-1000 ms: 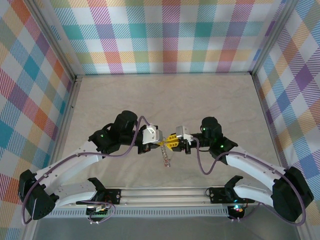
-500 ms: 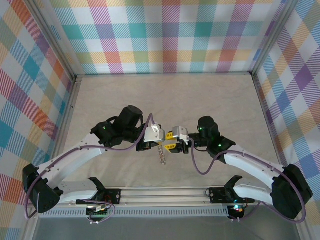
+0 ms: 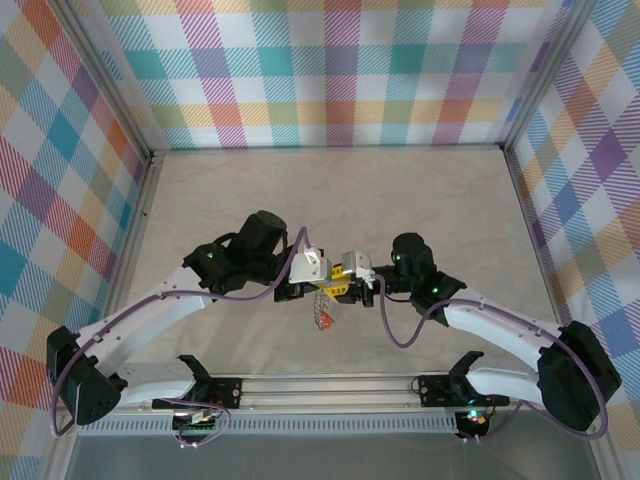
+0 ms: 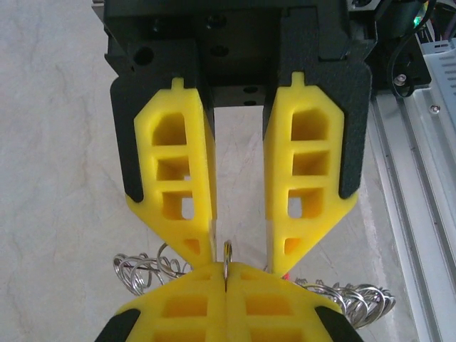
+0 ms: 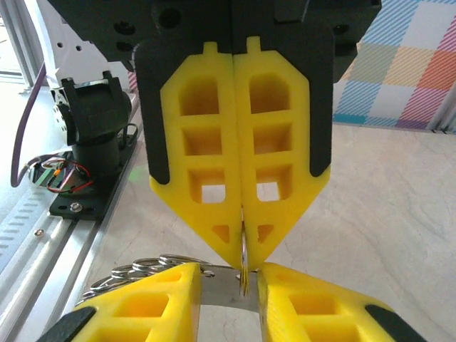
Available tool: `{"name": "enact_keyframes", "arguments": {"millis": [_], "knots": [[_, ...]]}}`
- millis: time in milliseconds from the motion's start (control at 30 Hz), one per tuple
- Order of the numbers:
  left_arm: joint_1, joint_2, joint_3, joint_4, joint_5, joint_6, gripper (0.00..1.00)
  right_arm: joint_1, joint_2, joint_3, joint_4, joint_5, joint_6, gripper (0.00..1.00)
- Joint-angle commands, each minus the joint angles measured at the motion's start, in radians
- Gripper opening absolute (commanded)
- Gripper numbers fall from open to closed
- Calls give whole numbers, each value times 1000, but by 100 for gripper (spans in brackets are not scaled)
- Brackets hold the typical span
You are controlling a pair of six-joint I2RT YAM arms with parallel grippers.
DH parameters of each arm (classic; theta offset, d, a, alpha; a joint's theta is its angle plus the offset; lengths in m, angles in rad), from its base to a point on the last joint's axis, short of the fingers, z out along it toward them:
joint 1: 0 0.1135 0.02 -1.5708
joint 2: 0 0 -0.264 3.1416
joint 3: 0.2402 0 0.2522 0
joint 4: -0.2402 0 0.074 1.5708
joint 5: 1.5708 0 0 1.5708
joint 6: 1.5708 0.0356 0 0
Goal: Put the keys on the keyring
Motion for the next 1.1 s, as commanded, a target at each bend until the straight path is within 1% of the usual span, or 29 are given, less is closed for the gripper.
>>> {"name": "enact_keyframes", "arguments": {"millis": [0, 67, 133, 167, 200, 233, 267, 300, 367, 433, 500, 533, 567, 600, 667, 767, 867, 1033, 1067], "knots": [[-11, 6, 21, 51, 29, -12, 0, 10, 12, 7, 55, 0, 16, 24], [-11, 4, 15, 56, 37, -13, 0, 10, 13, 7, 54, 6, 16, 16], [-11, -3, 8, 62, 40, -13, 0, 11, 10, 5, 50, 17, 13, 4], [-11, -10, 3, 62, 38, -12, 3, 10, 7, 3, 47, 26, 9, 0], [-11, -20, -2, 61, 30, -11, 13, 11, 3, -2, 45, 41, 8, 0], [-11, -33, -5, 47, 13, -11, 20, 11, -3, -5, 45, 54, 10, 0], [-11, -52, -3, 12, -9, -13, 24, 9, -12, -7, 49, 76, 26, 0], [-11, -78, -3, -25, -32, -19, 25, 10, -26, -11, 73, 114, 66, 0], [-11, -144, -35, -34, -69, -48, 27, 9, -51, -28, 149, 133, 129, 0], [-9, -221, -112, 15, -74, -68, 31, 10, -62, -28, 183, 100, 139, 0], [-9, -288, -182, 102, -60, -87, 35, 10, -61, -23, 198, 51, 122, 0], [-10, -304, -201, 134, -57, -107, 39, 11, -60, -20, 195, 22, 100, 0], [-10, -316, -215, 163, -51, -131, 45, 11, -57, -16, 188, -3, 68, 0], [-10, -321, -223, 184, -35, -151, 47, 11, -53, -15, 184, -26, 38, 0], [-9, -325, -231, 212, -17, -186, 47, 14, -52, -18, 197, -54, -1, 0], [-9, -334, -246, 243, -41, -216, 47, 16, -44, -16, 219, -83, -24, 0], [-9, -344, -259, 275, -40, -231, 46, 17, -47, -14, 219, -94, -29, 0], [-10, -319, -259, 291, 1, -240, 40, 20, -52, -26, 232, -100, -43, 0], [-9, -314, -260, 330, 10, -243, 39, 21, -50, -27, 232, -100, -42, 0]]}}
